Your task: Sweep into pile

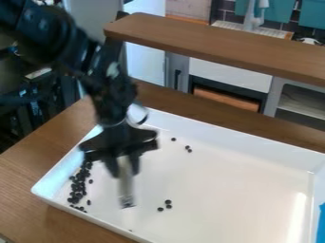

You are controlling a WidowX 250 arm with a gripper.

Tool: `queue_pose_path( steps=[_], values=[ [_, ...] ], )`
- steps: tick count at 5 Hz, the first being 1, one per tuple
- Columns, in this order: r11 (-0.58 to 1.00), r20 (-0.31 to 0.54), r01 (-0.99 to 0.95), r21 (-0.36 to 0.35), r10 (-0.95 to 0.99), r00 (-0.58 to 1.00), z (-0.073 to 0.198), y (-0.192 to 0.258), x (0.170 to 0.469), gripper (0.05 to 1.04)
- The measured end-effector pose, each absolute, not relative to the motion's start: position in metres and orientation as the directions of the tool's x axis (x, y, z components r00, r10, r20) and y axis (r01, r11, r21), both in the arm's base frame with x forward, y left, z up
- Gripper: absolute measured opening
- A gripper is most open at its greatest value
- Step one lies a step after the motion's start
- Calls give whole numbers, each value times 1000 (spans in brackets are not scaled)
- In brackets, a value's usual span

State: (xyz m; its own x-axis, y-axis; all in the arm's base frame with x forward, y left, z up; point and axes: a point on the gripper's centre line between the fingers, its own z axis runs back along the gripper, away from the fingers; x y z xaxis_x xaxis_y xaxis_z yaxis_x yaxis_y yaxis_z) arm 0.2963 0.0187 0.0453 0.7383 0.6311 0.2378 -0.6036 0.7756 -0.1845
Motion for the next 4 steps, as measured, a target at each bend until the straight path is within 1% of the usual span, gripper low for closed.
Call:
queue_pose_path(
  steps=[1,2,3,4],
  values=[
    [782,244,-567,-258,620,745,64,-31,315,351],
    [812,230,-534,-236,580,782,49,-79,319,351],
    [856,243,-477,-202,515,822,32,-127,320,351],
    [893,268,-413,-181,449,852,15,-155,322,351]
  ],
)
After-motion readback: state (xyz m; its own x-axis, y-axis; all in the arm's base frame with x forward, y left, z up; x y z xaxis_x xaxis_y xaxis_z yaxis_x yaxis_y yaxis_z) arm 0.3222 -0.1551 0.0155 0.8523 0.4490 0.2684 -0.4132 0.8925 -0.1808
